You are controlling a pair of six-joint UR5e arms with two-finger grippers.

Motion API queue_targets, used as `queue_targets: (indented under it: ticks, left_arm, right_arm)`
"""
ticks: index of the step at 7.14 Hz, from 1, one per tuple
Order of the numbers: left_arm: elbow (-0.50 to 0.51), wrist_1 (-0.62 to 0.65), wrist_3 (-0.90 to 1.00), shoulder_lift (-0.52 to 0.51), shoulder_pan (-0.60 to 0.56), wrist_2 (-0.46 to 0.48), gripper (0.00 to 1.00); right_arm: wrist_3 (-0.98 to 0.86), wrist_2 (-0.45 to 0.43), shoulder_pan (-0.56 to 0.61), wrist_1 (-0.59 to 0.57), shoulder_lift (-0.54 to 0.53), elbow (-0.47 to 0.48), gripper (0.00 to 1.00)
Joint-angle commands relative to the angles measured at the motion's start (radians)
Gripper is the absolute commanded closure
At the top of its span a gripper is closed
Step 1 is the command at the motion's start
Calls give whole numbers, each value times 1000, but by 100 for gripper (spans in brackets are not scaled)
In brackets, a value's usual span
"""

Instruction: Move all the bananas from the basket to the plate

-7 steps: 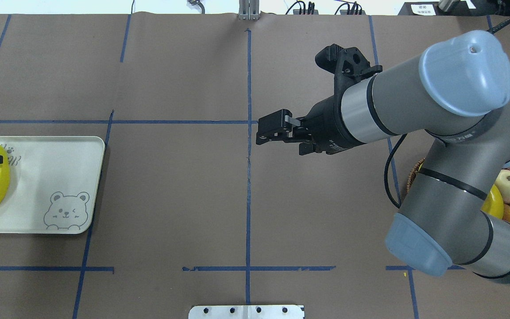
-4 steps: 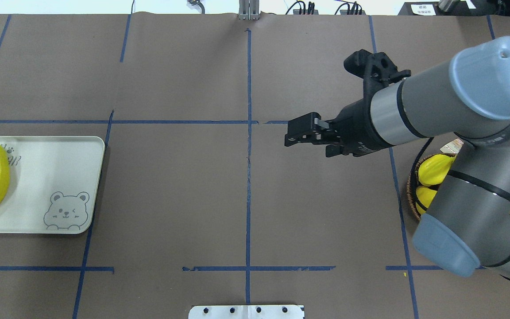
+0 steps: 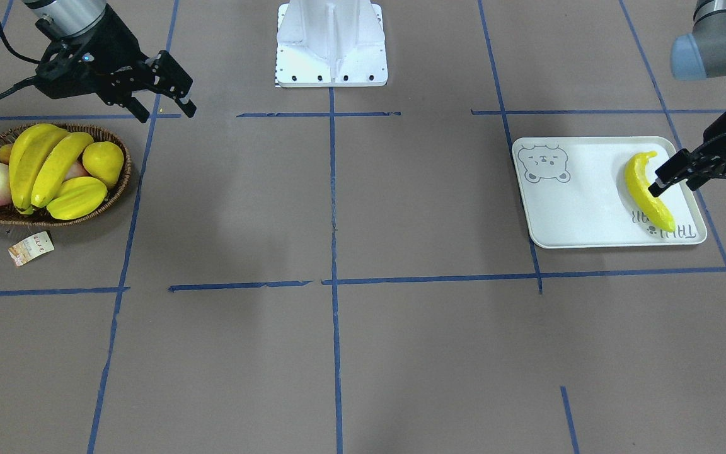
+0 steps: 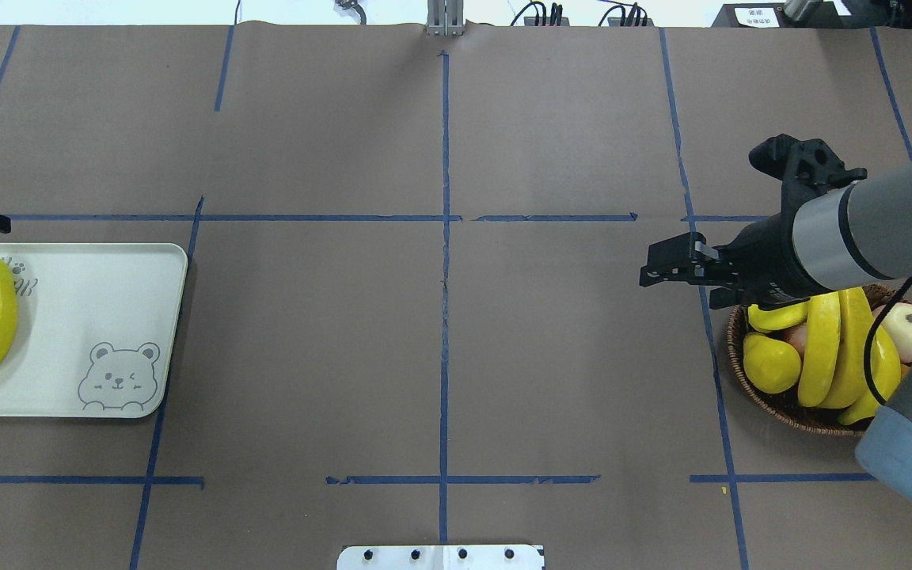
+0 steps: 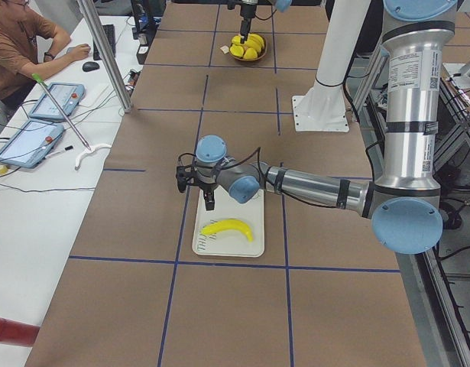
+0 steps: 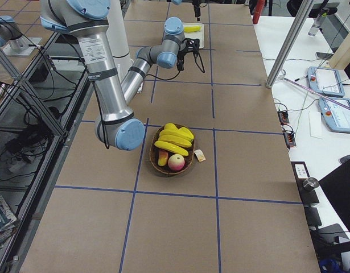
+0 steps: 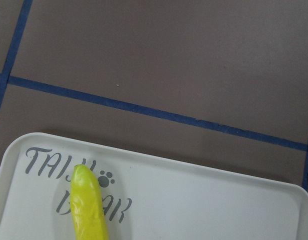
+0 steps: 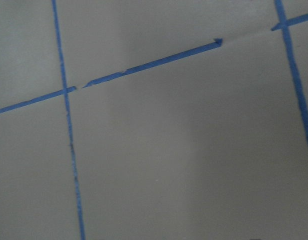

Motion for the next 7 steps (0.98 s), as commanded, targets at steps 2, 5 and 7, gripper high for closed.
queue_targets:
  ticks: [2, 5, 7]
  left_arm:
    - [-10, 8, -3, -16, 3, -1, 1]
    - [-26, 8, -6, -20, 6, -1, 1]
    - [-29, 8, -50, -38, 9, -1, 1]
  right_arm:
    - [-169, -38, 48, -277, -67, 21, 0]
    - [-191, -229, -28, -463, -58, -3, 0]
    - [-191, -233, -58, -457, -53, -63, 0]
